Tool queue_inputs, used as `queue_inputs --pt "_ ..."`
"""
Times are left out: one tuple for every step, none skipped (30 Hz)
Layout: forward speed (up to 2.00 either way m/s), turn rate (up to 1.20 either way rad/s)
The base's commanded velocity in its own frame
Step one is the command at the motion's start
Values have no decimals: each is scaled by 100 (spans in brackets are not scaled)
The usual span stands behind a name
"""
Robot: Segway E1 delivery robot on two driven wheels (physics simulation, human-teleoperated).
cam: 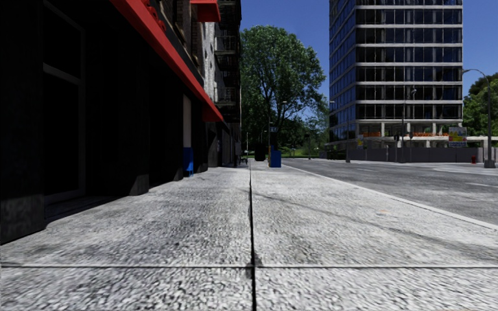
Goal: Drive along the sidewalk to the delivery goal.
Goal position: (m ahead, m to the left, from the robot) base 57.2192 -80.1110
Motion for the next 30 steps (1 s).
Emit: queue_inputs --pt "200 0" --pt "200 0" --pt "200 0" --pt "200 0" --pt "200 0" --pt "200 0" --pt "200 0" --pt "200 0" --pt "200 0" --pt "200 0" --pt "200 0" --pt "200 0" --pt "200 0" --pt "200 0" --pt "200 0" --pt "200 0" --pt "200 0" --pt "200 0" --pt "200 0" --pt "200 0" --pt "200 0" --pt "200 0" --pt "200 0" --pt "200 0" --pt "200 0" --pt "200 0" --pt "200 0" --pt "200 0" --pt "200 0" --pt "200 0"
